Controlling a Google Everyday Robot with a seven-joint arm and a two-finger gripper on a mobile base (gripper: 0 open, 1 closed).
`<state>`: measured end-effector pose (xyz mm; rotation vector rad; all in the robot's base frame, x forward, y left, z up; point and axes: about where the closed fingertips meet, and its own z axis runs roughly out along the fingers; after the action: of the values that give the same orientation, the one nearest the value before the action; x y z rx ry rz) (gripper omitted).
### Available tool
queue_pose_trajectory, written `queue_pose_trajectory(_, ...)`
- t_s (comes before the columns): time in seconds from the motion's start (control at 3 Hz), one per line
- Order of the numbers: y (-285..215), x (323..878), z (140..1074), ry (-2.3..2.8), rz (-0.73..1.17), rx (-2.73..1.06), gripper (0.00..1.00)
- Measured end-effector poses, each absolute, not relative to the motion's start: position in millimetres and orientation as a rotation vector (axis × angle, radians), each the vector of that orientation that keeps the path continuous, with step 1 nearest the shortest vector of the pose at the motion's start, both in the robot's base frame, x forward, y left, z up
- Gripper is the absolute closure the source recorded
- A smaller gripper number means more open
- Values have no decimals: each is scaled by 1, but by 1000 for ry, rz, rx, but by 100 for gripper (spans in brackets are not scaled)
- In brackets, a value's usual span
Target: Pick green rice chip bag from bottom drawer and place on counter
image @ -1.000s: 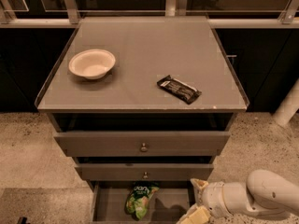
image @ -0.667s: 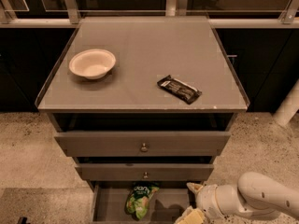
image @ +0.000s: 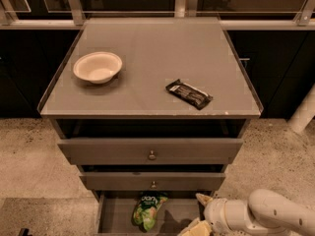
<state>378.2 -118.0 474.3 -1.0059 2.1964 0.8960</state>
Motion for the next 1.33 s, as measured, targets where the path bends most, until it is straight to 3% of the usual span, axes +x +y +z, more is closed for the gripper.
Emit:
queue_pose_trajectory(0.67, -67, 400, 388, 2108, 916, -881, 0)
queue_pose_trajectory(1.33, -61, 394, 369, 2133, 928, -862, 0)
